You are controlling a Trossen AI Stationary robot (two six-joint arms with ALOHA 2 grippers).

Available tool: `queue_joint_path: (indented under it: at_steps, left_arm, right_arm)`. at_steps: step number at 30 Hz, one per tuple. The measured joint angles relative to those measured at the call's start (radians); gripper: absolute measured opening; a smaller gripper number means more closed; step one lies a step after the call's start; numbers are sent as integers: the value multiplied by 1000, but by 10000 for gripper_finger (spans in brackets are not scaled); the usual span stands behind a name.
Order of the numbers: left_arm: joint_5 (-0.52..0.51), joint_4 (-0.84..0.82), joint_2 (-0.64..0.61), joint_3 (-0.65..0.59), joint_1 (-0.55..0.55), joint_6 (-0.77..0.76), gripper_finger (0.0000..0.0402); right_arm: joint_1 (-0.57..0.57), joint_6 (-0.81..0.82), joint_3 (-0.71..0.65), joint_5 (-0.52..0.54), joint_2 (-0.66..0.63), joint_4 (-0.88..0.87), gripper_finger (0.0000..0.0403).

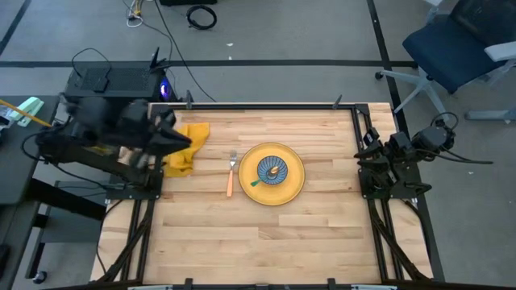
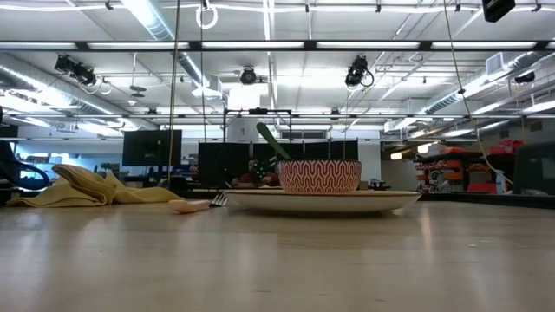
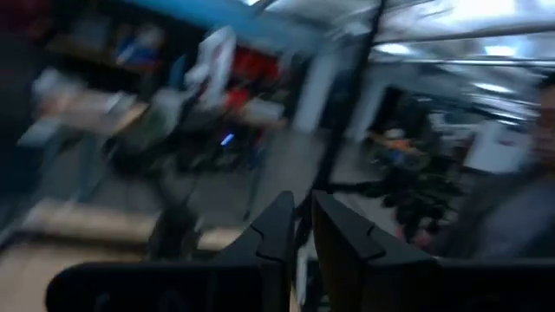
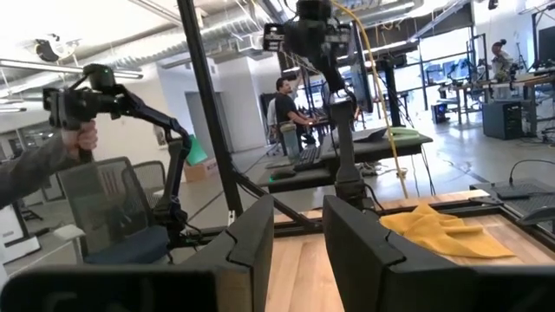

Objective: Set table place
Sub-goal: Return to Home Position

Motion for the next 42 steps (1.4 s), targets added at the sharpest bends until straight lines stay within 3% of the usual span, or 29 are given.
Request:
queue_joint_path:
  at_steps: [5,9,17,24,30,34,37,42]
  left_arm:
    - [150,96,-42,0,-5,96,58]
    - [198,108,-88,0,-4,145,61]
    - [358,99,-252,-23,-4,309,51]
    - [389,156,-511,-244,-4,216,57]
    - [386,296,-752,-504,-4,171,61]
    - [355,370,-894,-652,-4,135,56]
    - [369,407,-903,-737,-5,128,52]
    - [382,485,-891,-810,-6,128,53]
  right_arm:
    - [-1,-48,5,0,3,107,110]
    - [0,-137,118,-20,1,241,110]
    - [0,-142,418,-170,-1,43,110]
    - [0,-177,500,-209,-1,35,110]
    - [0,-124,448,-225,-1,48,110]
    - [0,-71,313,-244,-1,233,110]
    - [0,-66,216,-269,-2,334,110]
    - [0,-47,83,-203,-37,430,110]
